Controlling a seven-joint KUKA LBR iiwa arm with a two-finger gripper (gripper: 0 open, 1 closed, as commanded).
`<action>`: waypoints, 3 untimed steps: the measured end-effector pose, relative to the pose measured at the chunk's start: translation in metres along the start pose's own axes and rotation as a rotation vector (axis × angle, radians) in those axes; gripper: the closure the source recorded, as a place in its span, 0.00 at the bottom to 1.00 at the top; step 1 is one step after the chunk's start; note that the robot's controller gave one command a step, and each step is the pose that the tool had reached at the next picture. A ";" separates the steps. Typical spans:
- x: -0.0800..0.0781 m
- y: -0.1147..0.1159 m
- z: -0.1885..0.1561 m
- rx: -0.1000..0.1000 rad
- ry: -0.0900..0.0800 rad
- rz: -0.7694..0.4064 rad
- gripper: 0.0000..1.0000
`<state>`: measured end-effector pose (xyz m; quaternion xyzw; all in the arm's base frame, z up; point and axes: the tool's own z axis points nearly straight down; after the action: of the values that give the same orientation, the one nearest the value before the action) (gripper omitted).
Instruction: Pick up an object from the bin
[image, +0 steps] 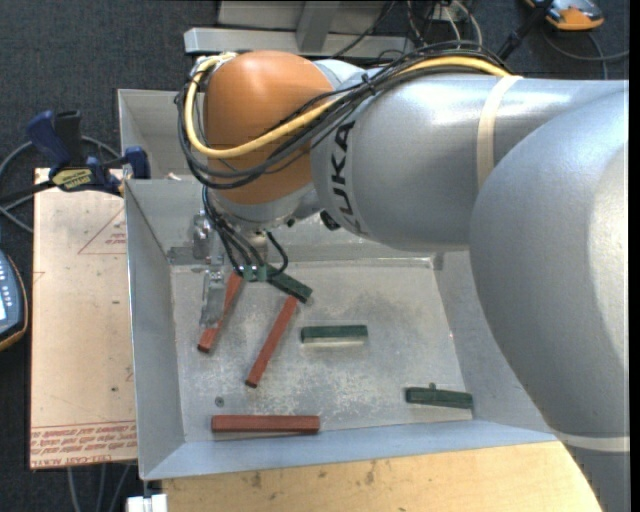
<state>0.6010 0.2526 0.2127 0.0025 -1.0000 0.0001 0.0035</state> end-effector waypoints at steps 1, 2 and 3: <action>0.024 -0.016 0.148 0.001 -0.001 -0.184 0.00; -0.015 -0.120 0.092 0.004 -0.016 -0.273 0.00; -0.034 -0.193 0.142 0.001 -0.011 -0.280 0.00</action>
Offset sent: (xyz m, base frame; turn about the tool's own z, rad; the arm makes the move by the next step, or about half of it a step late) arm -0.0233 -0.0163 -0.1427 -0.1844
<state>0.6355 0.0600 0.0704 0.1422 -0.9898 -0.0001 -0.0021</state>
